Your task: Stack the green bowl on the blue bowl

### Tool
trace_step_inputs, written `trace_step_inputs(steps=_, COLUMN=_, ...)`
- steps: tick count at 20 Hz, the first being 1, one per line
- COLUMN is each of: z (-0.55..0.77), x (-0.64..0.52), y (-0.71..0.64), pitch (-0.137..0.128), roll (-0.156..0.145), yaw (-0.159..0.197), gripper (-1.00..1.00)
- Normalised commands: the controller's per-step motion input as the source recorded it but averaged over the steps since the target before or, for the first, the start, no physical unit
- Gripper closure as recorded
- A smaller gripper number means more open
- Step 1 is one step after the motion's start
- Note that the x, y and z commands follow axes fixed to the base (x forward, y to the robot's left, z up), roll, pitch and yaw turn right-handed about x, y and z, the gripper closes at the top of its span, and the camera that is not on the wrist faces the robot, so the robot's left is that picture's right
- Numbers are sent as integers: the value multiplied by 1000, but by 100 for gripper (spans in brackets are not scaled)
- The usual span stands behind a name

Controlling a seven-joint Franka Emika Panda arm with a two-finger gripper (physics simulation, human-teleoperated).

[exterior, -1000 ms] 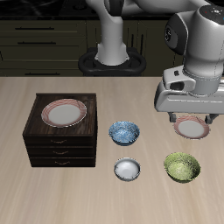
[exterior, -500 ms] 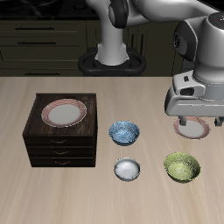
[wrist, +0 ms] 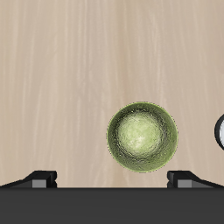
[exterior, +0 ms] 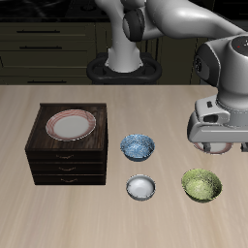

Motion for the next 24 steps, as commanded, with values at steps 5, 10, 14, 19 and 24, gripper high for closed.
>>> trace_step_inputs(steps=5, z=-278, x=-10, y=145, pitch=19, roll=15, yaw=16, gripper=-100)
trace_step_inputs(steps=10, z=-270, x=89, y=22, pitch=21, roll=-4, yaw=13, gripper=-100)
trace_step_inputs(steps=14, z=-151, x=150, y=-103, pitch=9, roll=-22, yaw=26, gripper=-100)
trace_step_inputs(steps=19, z=-274, x=56, y=-58, pitch=24, roll=-17, yaw=14, gripper=-100)
trace_step_inputs(steps=24, z=-364, x=5, y=71, pitch=33, roll=9, yaw=26, gripper=-100)
